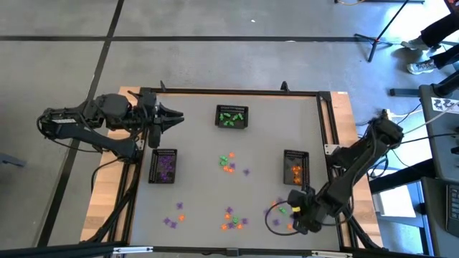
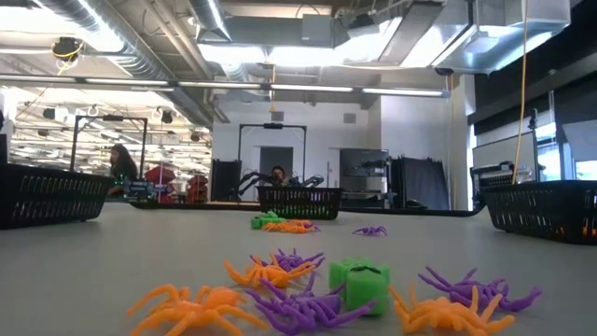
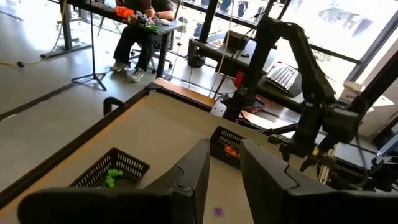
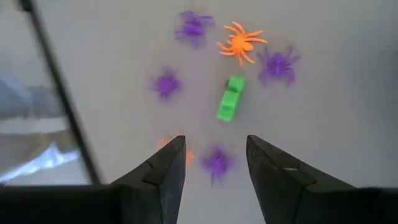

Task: Sort Halloween decoration
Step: Put the green skeleton toy into the top bin

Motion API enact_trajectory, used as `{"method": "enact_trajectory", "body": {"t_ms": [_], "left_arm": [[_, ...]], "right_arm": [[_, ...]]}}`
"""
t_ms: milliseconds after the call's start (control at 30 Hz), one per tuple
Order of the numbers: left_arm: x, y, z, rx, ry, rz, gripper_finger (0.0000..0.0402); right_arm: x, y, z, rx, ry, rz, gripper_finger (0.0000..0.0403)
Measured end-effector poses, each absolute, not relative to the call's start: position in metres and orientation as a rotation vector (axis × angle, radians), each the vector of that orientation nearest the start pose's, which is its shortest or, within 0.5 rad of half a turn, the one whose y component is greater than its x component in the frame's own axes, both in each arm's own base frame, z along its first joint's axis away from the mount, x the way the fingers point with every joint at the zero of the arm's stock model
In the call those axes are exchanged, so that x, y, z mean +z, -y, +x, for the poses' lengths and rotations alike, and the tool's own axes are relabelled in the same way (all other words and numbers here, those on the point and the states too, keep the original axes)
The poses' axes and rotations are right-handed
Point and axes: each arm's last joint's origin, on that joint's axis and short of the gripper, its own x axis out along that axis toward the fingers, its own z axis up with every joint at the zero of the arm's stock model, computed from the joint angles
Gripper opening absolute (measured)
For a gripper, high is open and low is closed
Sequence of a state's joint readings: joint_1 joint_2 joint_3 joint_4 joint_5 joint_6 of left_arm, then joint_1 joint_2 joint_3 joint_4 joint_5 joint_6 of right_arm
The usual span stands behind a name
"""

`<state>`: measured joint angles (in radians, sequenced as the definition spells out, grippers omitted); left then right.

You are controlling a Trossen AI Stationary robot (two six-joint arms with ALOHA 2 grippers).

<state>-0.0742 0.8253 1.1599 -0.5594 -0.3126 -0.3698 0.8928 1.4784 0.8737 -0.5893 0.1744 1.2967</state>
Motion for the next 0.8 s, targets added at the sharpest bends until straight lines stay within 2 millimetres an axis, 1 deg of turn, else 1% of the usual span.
{"method": "enact_trajectory", "body": {"t_ms": [167,333,500,600,700,800], "left_arm": [[0.412,0.002,0.148,0.273,-0.179,-0.353,0.0082],[0.411,0.003,0.151,0.268,-0.186,-0.371,0.0082],[0.41,0.003,0.154,0.272,-0.194,-0.393,0.0082],[0.409,0.003,0.157,0.274,-0.2,-0.405,0.0082],[0.408,0.004,0.159,0.275,-0.207,-0.408,0.0082],[0.407,0.004,0.161,0.276,-0.214,-0.407,0.0082]], "right_arm": [[0.162,-0.207,0.178,-0.202,-1.135,0.506,0.0166],[0.138,-0.211,0.18,-0.246,-1.185,0.476,0.0166],[0.129,-0.213,0.181,-0.259,-1.205,0.448,0.0159],[0.131,-0.212,0.181,-0.253,-1.205,0.44,0.0126],[0.134,-0.211,0.18,-0.232,-1.215,0.439,0.0073],[0.141,-0.212,0.179,-0.189,-1.237,0.474,0.0017]]}}
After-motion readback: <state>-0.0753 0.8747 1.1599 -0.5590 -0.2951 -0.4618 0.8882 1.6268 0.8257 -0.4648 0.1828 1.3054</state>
